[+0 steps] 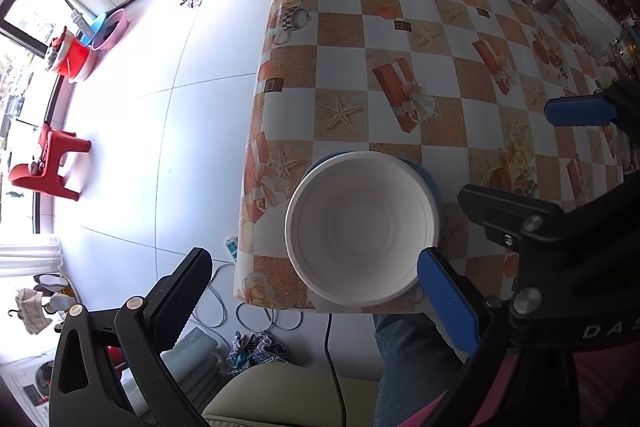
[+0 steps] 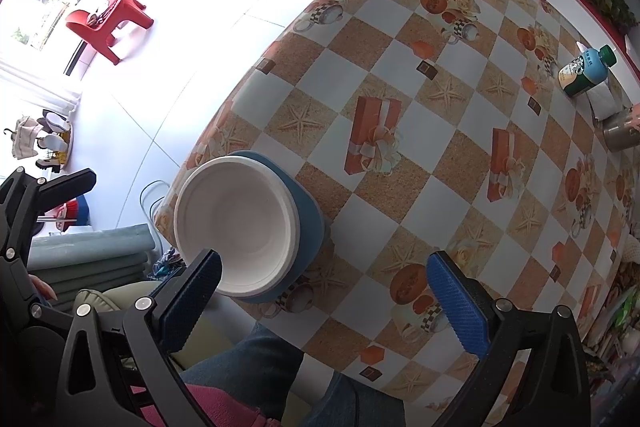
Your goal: Organize plates and bowls
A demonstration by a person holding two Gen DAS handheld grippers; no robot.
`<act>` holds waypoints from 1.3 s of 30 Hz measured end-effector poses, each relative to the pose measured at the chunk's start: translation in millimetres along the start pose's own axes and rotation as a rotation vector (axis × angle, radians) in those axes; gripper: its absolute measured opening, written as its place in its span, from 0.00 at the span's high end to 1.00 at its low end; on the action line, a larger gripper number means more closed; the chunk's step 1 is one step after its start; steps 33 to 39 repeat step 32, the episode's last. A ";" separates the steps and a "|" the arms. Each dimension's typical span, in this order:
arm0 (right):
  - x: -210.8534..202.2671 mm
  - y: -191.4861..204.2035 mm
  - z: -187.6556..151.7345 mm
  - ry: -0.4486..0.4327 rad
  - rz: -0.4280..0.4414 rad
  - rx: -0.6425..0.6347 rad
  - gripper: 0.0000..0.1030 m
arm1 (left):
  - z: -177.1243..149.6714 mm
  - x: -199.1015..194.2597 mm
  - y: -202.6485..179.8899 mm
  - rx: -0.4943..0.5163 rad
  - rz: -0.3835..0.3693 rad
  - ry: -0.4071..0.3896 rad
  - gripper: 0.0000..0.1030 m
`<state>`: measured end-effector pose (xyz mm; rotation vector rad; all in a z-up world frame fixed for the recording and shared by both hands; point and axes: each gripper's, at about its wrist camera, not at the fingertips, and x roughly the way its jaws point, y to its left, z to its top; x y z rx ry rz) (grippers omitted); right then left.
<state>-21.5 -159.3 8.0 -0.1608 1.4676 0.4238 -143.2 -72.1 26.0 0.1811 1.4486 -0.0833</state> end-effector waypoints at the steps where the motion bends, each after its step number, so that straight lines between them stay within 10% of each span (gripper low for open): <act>1: 0.4 0.0 -0.1 0.001 0.001 0.000 0.00 | 0.0 0.0 0.0 0.000 0.000 0.000 0.00; 39: 8.9 -4.7 1.3 0.025 0.050 0.004 0.00 | 5.7 3.0 2.8 -0.006 -0.001 0.012 0.00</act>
